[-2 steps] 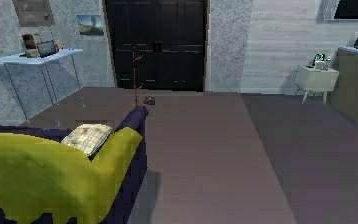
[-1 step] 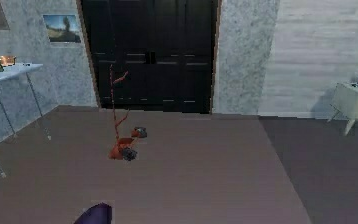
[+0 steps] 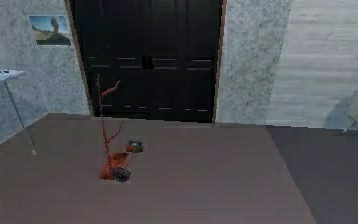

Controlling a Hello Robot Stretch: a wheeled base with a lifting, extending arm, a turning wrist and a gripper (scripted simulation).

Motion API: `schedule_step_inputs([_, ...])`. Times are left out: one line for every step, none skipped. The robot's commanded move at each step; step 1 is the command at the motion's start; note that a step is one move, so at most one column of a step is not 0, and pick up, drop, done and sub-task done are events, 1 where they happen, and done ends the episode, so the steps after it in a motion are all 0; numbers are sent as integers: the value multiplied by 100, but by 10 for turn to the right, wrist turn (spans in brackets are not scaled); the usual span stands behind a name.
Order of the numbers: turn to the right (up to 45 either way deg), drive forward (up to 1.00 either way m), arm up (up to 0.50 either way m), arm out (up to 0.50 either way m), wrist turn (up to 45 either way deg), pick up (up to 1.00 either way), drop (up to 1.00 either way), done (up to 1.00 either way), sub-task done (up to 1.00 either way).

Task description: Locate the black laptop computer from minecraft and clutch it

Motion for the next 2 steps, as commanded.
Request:
schedule_step_inputs([90, 0, 0, 0, 0, 0, 0, 0, 0])
schedule_step_inputs([0, 40, 0, 0, 0, 0, 0, 0, 0])
